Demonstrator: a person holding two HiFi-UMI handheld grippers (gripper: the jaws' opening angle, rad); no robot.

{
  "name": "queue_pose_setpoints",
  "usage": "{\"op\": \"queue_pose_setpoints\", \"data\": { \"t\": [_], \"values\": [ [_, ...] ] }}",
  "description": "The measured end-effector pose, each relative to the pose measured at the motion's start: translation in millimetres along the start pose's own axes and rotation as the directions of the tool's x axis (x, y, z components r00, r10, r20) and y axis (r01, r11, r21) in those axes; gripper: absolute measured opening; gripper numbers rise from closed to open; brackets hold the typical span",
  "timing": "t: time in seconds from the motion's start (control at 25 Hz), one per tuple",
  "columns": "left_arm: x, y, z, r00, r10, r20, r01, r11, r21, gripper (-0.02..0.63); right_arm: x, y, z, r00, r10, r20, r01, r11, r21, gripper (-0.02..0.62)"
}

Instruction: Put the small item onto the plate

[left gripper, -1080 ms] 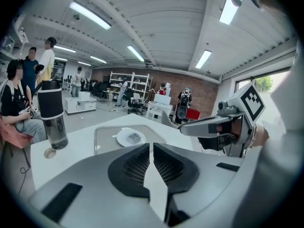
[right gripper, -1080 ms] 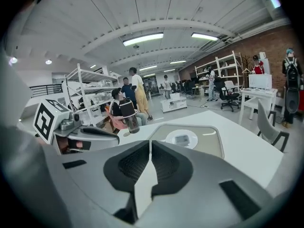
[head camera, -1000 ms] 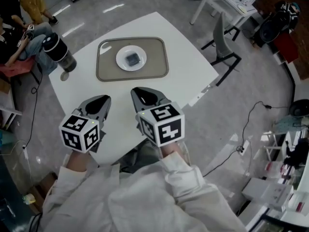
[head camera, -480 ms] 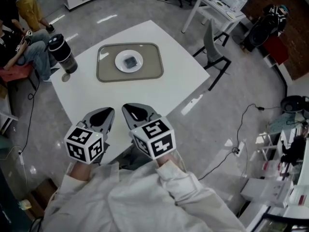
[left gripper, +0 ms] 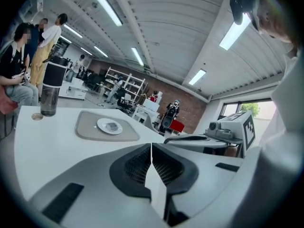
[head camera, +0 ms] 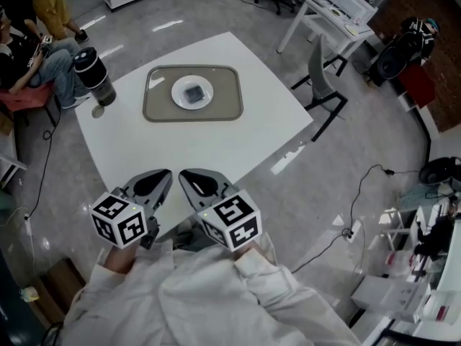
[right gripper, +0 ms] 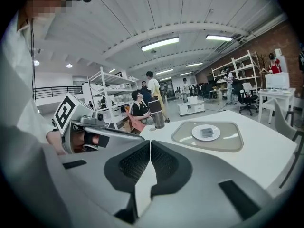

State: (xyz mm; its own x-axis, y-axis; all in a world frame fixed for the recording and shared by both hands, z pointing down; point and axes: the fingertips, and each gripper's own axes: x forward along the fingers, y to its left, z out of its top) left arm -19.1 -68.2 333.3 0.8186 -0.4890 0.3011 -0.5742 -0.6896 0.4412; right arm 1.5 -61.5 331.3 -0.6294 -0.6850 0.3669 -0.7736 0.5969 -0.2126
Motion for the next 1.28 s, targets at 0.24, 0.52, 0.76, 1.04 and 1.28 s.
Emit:
{"op": "queue_pose_setpoints", "data": {
  "t": [0.24, 0.52, 0.76, 1.04, 1.28],
  "values": [
    [8.8, -7.7, 6.7, 1.000, 0.017, 0.011, -0.017, 1.000, 0.011, 0.014, -12.3, -15.2, 8.0, 0.999, -0.003, 0.039, 0.003, 1.000, 0.018, 0.017],
    [22.5, -13.5, 11.8, 0.999, 0.032, 0.014, -0.033, 0.999, 0.015, 0.012, -13.5, -23.8, 7.2, 1.000, 0.008, 0.028, -0.008, 1.000, 0.013, 0.015],
    [26.9, -11.5, 13.2, 0.999, 0.041, 0.016, -0.041, 0.999, -0.002, 0.012, -15.6, -29.2, 9.6, 0.999, 0.020, 0.034, -0.020, 1.000, -0.005, 0.015],
    [34.9, -16.0, 8.3, 1.000, 0.030, -0.001, -0.030, 1.000, -0.005, 0.012, -17.0, -34.2, 4.8, 1.000, 0.012, 0.005, -0.012, 1.000, -0.015, 0.015],
    [32.9, -14.0, 1.6, 0.999, 0.042, -0.020, -0.042, 0.999, -0.008, 0.012, -14.0, -29.4, -3.7, 0.999, 0.022, -0.046, -0.022, 1.000, -0.004, 0.015]
  ]
}}
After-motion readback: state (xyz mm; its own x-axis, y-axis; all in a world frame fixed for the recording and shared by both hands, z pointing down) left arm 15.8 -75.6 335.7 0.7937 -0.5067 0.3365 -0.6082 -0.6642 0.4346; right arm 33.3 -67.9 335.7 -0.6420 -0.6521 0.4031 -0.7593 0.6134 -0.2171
